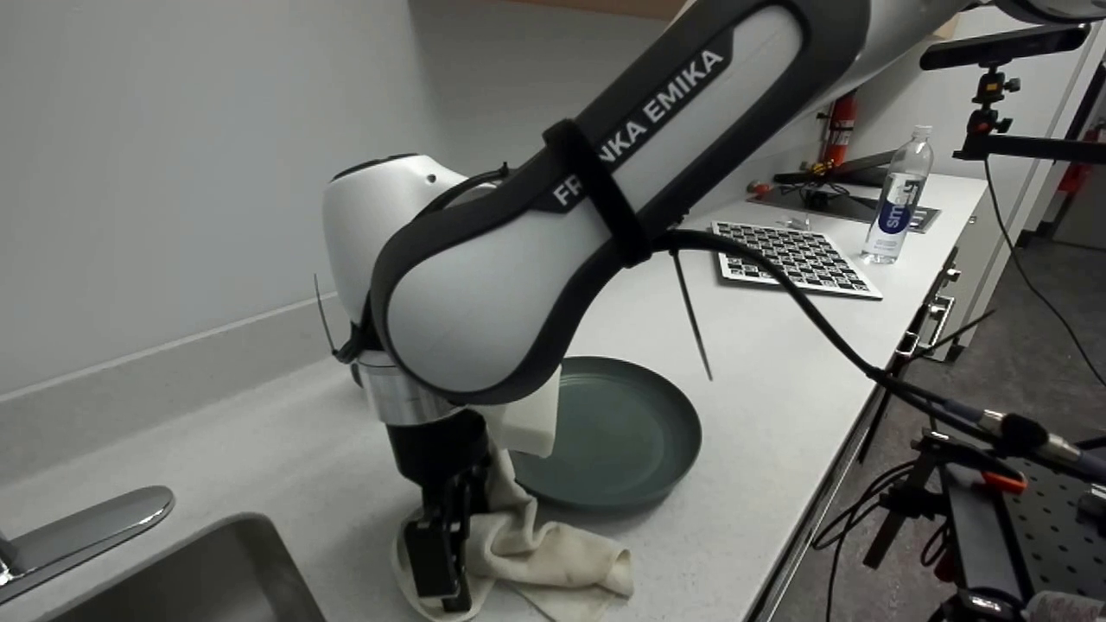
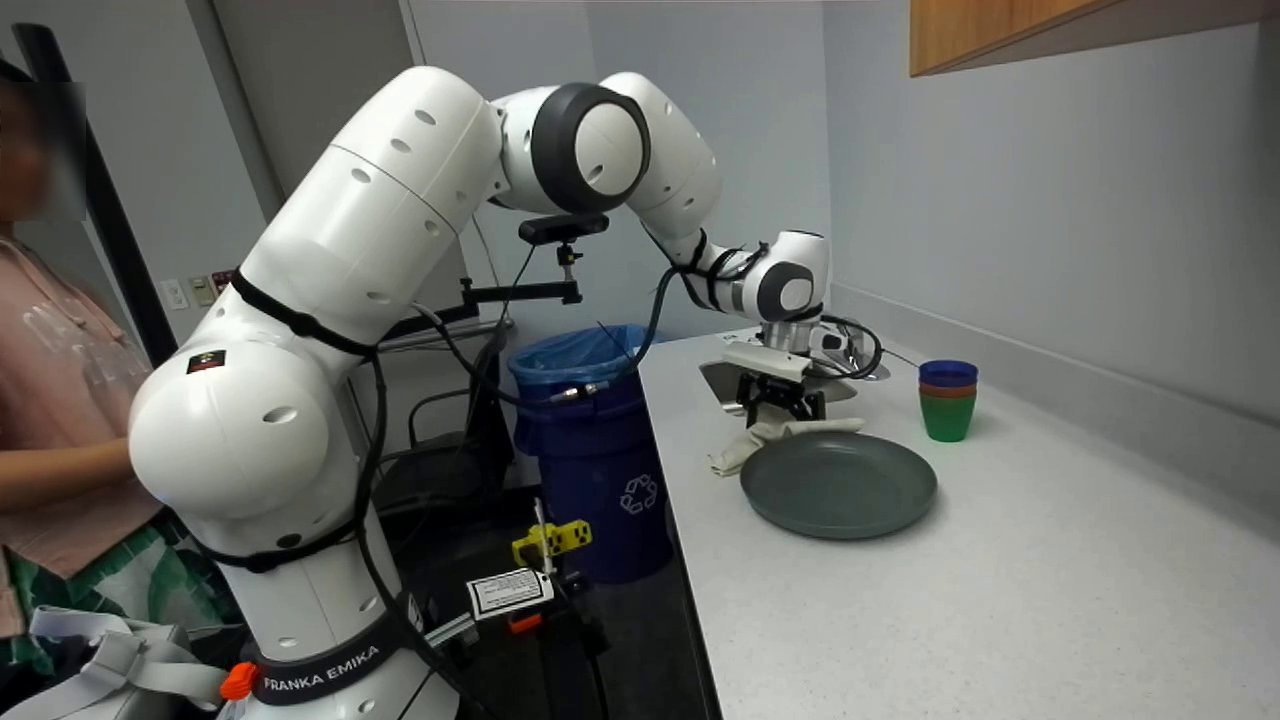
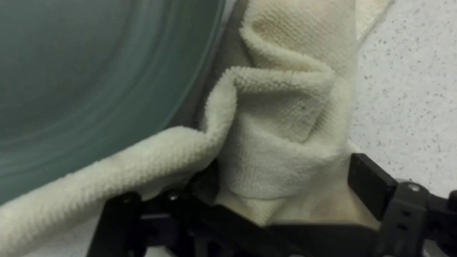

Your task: Use the white towel to wipe the plate

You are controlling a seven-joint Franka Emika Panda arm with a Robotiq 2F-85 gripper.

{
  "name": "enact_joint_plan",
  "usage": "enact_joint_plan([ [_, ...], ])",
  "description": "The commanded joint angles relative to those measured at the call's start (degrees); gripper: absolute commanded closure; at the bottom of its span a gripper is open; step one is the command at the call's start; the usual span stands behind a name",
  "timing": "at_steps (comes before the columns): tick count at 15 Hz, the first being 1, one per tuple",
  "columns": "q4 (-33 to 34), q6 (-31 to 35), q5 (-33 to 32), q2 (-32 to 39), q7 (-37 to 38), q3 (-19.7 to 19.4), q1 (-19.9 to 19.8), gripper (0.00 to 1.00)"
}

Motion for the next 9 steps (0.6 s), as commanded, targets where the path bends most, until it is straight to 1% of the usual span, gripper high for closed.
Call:
enact_joint_plan([
  [1, -0.7, 2.5, -1.2, 0.3, 1.2, -0.2, 0.0, 0.34],
  [3, -1.1, 3.3, -0.6, -0.1, 1.0, 0.1, -0.4, 0.51],
  [6, -2.6, 5.3, 0.7, -1.5, 0.7, 0.9, -1.4, 0.73],
  [9, -5.5, 8.4, 1.5, -4.0, 0.2, 1.7, -2.3, 0.94],
])
